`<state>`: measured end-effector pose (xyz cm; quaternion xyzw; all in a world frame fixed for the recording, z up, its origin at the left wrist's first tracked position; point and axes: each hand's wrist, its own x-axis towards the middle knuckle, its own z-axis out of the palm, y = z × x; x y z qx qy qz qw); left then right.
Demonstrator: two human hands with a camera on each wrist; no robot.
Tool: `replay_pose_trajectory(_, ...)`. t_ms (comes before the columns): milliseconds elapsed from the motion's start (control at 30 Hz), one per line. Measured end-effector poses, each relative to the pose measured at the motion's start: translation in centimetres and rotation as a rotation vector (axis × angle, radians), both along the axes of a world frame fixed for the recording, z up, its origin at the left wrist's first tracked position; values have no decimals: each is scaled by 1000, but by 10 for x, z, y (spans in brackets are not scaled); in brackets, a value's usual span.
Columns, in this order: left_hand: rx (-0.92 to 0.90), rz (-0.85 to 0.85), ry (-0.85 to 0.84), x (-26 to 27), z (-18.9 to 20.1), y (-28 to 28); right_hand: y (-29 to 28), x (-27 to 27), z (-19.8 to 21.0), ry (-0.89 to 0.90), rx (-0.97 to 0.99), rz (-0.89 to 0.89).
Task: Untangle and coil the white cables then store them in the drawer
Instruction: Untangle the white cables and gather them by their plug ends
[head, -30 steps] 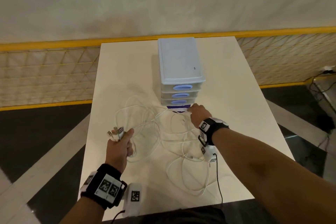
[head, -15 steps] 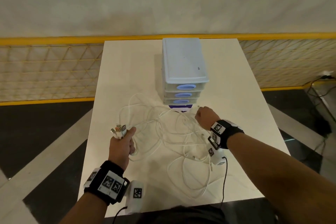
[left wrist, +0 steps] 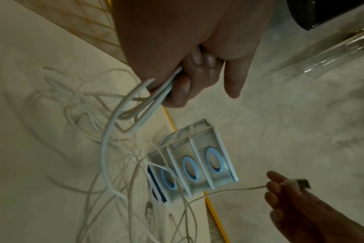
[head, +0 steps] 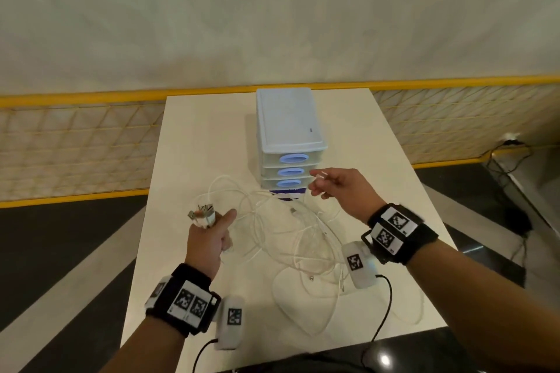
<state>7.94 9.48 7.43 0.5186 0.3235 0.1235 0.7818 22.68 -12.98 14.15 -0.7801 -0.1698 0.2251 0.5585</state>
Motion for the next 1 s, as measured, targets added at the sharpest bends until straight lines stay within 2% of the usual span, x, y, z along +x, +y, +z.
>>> replay_pose_trajectory(67,46,-51,-36,4,7,-9,7,-5,-1,-179,-125,-10)
replay_pose_trajectory(133,59,-57,-63,9,13,-19,16,-13,-1,-257,-139,-13)
replay_pose_trajectory(267,14,-17,-83,15,25,-37,43,-39,3,-222,-5,51)
replay_pose_trajectory(333,26,5,-101,16,30,-42,55,-51,0,-243,-32,85)
replay_pose_trajectory(467,-47,40,-136,13,31,-44,73,-73,-10,-123,-28,175)
replay_pose_trajectory(733,8,-54,-226,8,20,-35,80,-89,-17,-232,10,153)
replay_pose_trajectory(867,-36,-45,-213,8,17,-35,83,-89,-19,-231,26,126)
replay_pose_trajectory(1000,50,-89,-220,4,16,-36,80,-87,-20,-220,13,93)
